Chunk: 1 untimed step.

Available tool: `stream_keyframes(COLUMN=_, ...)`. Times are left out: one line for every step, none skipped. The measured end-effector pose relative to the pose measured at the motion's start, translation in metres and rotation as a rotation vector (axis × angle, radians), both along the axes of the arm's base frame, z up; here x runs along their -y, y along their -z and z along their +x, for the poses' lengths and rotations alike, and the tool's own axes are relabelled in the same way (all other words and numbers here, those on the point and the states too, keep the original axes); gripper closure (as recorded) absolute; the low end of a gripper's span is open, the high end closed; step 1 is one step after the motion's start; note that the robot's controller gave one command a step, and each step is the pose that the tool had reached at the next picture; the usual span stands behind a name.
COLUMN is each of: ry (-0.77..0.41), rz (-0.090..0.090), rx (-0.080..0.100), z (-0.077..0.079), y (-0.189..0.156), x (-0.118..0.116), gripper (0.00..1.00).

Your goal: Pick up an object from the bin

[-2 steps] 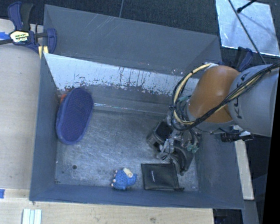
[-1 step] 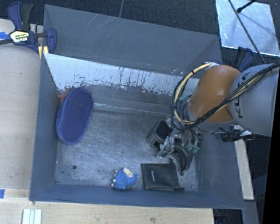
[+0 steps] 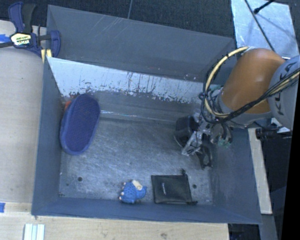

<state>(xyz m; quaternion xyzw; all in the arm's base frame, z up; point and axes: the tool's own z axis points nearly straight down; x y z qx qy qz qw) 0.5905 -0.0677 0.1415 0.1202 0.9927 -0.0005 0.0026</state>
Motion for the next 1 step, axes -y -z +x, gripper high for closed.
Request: stream_keyframes(ry=0.000, rz=0.001, rx=0.000, z=0.0138, y=-0.0729, x=0.0000, gripper=1.00)
